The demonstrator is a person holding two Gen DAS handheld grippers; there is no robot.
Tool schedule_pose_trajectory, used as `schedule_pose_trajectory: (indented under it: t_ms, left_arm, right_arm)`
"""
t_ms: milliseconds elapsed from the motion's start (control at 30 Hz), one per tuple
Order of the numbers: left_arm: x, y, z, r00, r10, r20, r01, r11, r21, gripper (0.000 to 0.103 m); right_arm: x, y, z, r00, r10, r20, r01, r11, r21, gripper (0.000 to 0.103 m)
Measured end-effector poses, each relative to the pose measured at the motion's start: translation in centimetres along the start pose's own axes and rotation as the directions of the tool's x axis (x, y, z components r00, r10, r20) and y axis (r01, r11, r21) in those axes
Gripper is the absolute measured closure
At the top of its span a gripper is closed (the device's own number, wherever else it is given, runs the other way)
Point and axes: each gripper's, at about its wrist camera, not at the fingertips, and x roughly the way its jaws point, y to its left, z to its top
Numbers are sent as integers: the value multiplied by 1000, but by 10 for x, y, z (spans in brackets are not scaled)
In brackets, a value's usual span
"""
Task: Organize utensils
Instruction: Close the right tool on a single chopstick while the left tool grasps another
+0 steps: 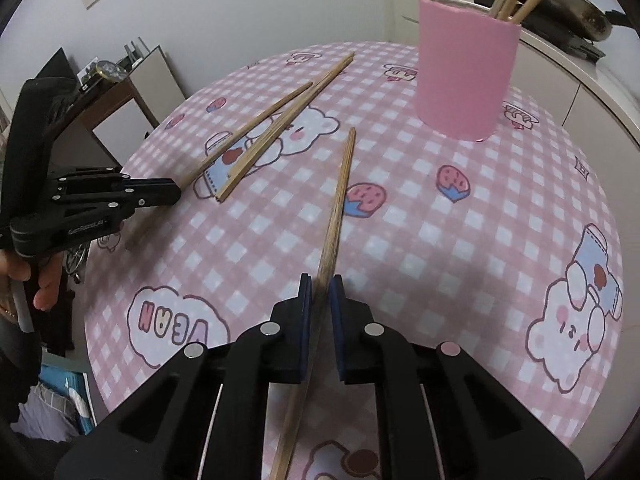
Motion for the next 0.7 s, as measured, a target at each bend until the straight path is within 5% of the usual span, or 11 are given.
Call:
schedule_pose_trajectory:
  t_ms: [33, 100, 700]
  left_arm:
    - [1, 0, 3, 1000, -11, 1, 11, 1000, -6, 84]
    - [3, -1, 10, 1000, -12, 15, 12, 1000, -6, 36]
    - [46, 9, 79, 999, 37, -4, -37, 999, 6, 48]
  right_arm:
    - [2, -2, 2, 1000, 5, -1, -4, 1000, 16, 93]
    - [4, -3, 6, 1000, 2, 9, -2, 1000, 22, 92]
    - [32, -13, 53, 999, -38, 2, 37, 999, 29, 83]
